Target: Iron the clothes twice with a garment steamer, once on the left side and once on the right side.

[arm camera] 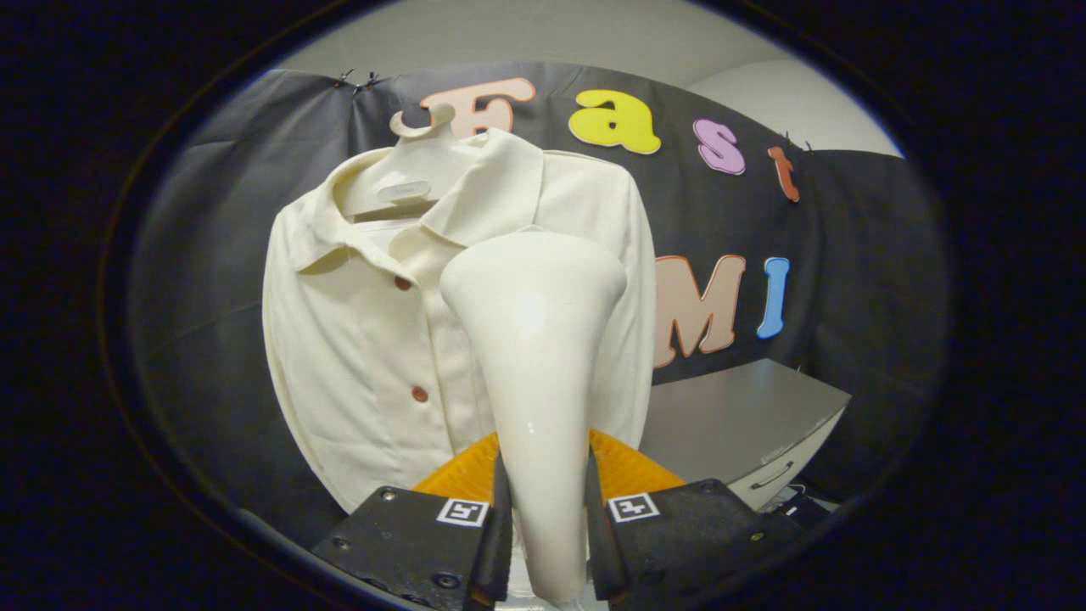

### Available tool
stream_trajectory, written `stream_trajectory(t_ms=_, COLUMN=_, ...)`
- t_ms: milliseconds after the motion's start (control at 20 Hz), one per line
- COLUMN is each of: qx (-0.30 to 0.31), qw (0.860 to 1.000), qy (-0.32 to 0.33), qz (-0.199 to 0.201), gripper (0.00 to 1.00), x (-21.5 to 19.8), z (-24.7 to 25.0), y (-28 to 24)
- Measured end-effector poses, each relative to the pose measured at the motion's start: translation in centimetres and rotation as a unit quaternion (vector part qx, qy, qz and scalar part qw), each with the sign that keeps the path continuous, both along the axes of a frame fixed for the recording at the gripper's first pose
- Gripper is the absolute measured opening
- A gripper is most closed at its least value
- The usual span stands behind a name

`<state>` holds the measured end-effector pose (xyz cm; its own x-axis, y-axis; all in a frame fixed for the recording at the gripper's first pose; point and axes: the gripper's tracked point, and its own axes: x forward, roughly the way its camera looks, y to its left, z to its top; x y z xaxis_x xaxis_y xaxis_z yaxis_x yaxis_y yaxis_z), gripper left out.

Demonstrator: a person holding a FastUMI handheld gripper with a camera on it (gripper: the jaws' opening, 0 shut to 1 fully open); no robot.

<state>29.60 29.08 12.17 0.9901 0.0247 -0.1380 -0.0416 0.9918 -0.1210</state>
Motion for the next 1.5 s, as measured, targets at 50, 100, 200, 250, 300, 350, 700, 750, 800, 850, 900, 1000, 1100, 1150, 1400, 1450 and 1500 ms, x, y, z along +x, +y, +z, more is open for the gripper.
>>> stream_trajectory(t_ms=50, qx=-0.002, qw=1.0, qy=0.005, qz=0.001, gripper=0.38, x=0.6, z=-0.3, y=-0.4)
stream_trajectory(t_ms=100, qx=-0.004, qw=1.0, qy=0.011, qz=0.001, gripper=0.38, x=1.3, z=-1.0, y=-0.8)
stream_trajectory(t_ms=200, qx=-0.004, qw=1.0, qy=0.006, qz=0.005, gripper=0.38, x=1.9, z=-1.7, y=-1.3)
stream_trajectory(t_ms=250, qx=0.001, qw=1.0, qy=0.0, qz=0.005, gripper=0.38, x=2.1, z=-2.2, y=-1.4)
stream_trajectory(t_ms=300, qx=0.004, qw=1.0, qy=0.002, qz=0.002, gripper=0.37, x=2.2, z=-3.2, y=-1.7)
stream_trajectory(t_ms=350, qx=0.003, qw=1.0, qy=0.002, qz=-0.003, gripper=0.37, x=2.3, z=-4.2, y=-2.1)
stream_trajectory(t_ms=700, qx=0.005, qw=0.998, qy=0.045, qz=-0.037, gripper=0.37, x=1.9, z=-11.2, y=-4.1)
stream_trajectory(t_ms=750, qx=0.004, qw=0.998, qy=0.051, qz=-0.041, gripper=0.37, x=1.9, z=-11.9, y=-4.2)
stream_trajectory(t_ms=800, qx=0.004, qw=0.998, qy=0.056, qz=-0.042, gripper=0.38, x=1.9, z=-12.6, y=-4.3)
stream_trajectory(t_ms=850, qx=0.006, qw=0.997, qy=0.058, qz=-0.042, gripper=0.38, x=1.8, z=-13.2, y=-4.4)
stream_trajectory(t_ms=900, qx=0.009, qw=0.997, qy=0.062, qz=-0.044, gripper=0.38, x=1.8, z=-13.8, y=-4.4)
stream_trajectory(t_ms=1000, qx=0.011, qw=0.996, qy=0.07, qz=-0.051, gripper=0.38, x=1.8, z=-15.1, y=-4.9)
stream_trajectory(t_ms=1100, qx=0.01, qw=0.995, qy=0.079, qz=-0.057, gripper=0.38, x=1.5, z=-16.0, y=-5.3)
stream_trajectory(t_ms=1150, qx=0.011, qw=0.995, qy=0.085, qz=-0.059, gripper=0.38, x=1.3, z=-16.6, y=-5.5)
stream_trajectory(t_ms=1400, qx=0.026, qw=0.991, qy=0.108, qz=-0.072, gripper=0.38, x=0.6, z=-19.9, y=-6.2)
stream_trajectory(t_ms=1450, qx=0.03, qw=0.99, qy=0.113, qz=-0.074, gripper=0.38, x=0.4, z=-20.9, y=-6.2)
stream_trajectory(t_ms=1500, qx=0.033, qw=0.989, qy=0.122, qz=-0.076, gripper=0.38, x=0.3, z=-21.9, y=-6.3)
